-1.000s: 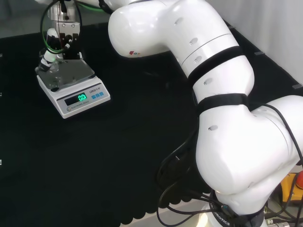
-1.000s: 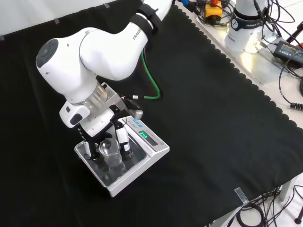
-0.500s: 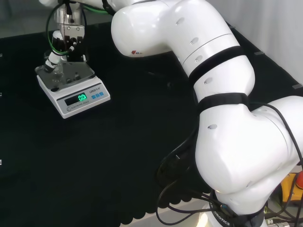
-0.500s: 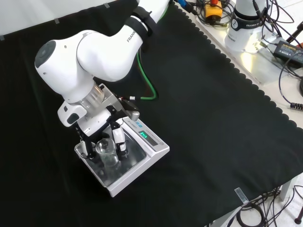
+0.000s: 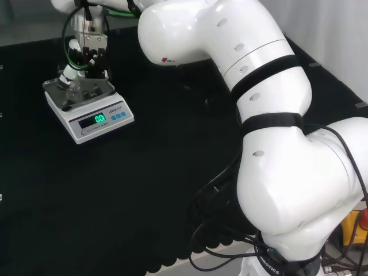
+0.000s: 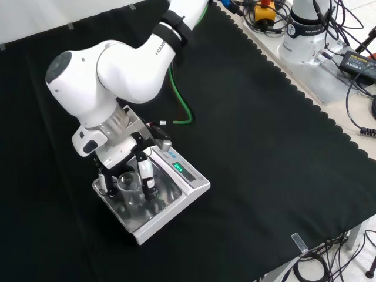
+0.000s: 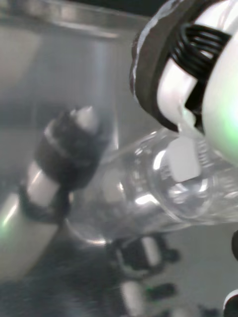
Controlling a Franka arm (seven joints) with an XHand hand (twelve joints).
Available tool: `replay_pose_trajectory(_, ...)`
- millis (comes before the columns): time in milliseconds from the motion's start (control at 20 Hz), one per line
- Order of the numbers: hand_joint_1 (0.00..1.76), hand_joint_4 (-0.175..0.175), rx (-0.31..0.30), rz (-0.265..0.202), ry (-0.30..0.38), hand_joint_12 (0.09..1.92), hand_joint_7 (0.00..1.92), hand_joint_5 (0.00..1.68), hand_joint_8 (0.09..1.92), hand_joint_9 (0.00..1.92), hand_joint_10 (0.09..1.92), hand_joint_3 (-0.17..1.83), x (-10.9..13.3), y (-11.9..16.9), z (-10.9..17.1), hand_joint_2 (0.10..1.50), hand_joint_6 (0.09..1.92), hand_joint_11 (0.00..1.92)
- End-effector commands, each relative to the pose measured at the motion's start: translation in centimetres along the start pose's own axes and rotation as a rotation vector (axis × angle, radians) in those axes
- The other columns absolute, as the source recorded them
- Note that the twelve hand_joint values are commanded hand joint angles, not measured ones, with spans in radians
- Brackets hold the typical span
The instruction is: Put the beaker on the electronic balance.
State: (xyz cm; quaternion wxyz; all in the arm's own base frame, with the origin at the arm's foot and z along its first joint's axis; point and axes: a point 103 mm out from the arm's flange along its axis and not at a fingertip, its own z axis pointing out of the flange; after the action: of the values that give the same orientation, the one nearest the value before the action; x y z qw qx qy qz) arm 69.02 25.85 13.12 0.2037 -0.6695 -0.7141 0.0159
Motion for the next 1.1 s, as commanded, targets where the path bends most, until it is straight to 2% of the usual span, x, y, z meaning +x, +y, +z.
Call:
replay_pose_trajectory(50, 1.19, 0.022, -0.018, 0.020, 0.026, 0.92, 1.86, 1.37, 0.12, 1.92, 0.13, 0.88, -1.7, 0.8, -0.2, 0.51, 0.61, 1.31)
replay_pose_trajectory(250, 1.19, 0.021, -0.015, 0.011, 0.015, 0.92, 1.86, 1.37, 0.12, 1.92, 0.13, 0.88, -1.9, 0.7, -0.3, 0.51, 0.61, 1.31)
replay_pose_trajectory(300, 1.19, 0.021, 0.004, 0.005, 0.015, 0.92, 1.86, 1.37, 0.12, 1.92, 0.13, 0.88, -1.8, 0.7, -0.3, 0.51, 0.61, 1.31)
replay_pose_trajectory(400, 1.15, 0.115, 0.089, -0.026, 0.000, 0.96, 1.82, 1.33, 0.10, 1.90, 0.12, 0.80, -1.3, 0.6, -0.6, 0.56, 0.63, 1.25)
replay_pose_trajectory(450, 1.08, 0.069, 0.135, -0.039, -0.030, 1.05, 1.72, 1.24, 0.09, 1.83, 0.09, 0.73, -1.0, 0.4, -0.8, 0.58, 0.64, 1.15)
replay_pose_trajectory(500, 1.01, 0.014, 0.154, -0.049, -0.062, 1.13, 1.64, 1.15, 0.09, 1.77, 0.09, 0.68, -0.8, 0.3, -1.1, 0.59, 0.66, 1.05)
replay_pose_trajectory(550, 0.93, -0.029, 0.158, -0.058, -0.079, 1.23, 1.38, 0.88, 0.09, 1.51, 0.09, 0.62, -0.7, 0.0, -1.5, 0.60, 0.60, 0.88)
replay_pose_trajectory(600, 0.85, -0.054, 0.167, -0.069, -0.088, 1.31, 1.07, 0.62, 0.09, 1.20, 0.09, 0.54, -0.8, -0.1, -1.9, 0.61, 0.51, 0.68)
replay_pose_trajectory(700, 0.74, -0.066, 0.202, -0.083, -0.103, 1.43, 0.53, 0.26, 0.09, 0.64, 0.09, 0.39, -1.0, -0.3, -2.6, 0.63, 0.26, 0.28)
replay_pose_trajectory(800, 0.68, -0.063, 0.218, -0.092, -0.120, 1.48, 0.27, 0.13, 0.09, 0.36, 0.09, 0.29, -1.2, -0.6, -3.1, 0.66, 0.11, 0.08)
replay_pose_trajectory(1000, 0.63, -0.057, 0.225, -0.124, -0.108, 1.42, 0.13, 0.07, 0.09, 0.22, 0.09, 0.20, -2.1, -1.6, -4.7, 0.68, 0.09, 0.00)
replay_pose_trajectory(1100, 0.62, -0.056, 0.229, -0.169, -0.051, 1.41, 0.12, 0.07, 0.09, 0.21, 0.09, 0.18, -3.0, -2.4, -6.0, 0.68, 0.09, 0.00)
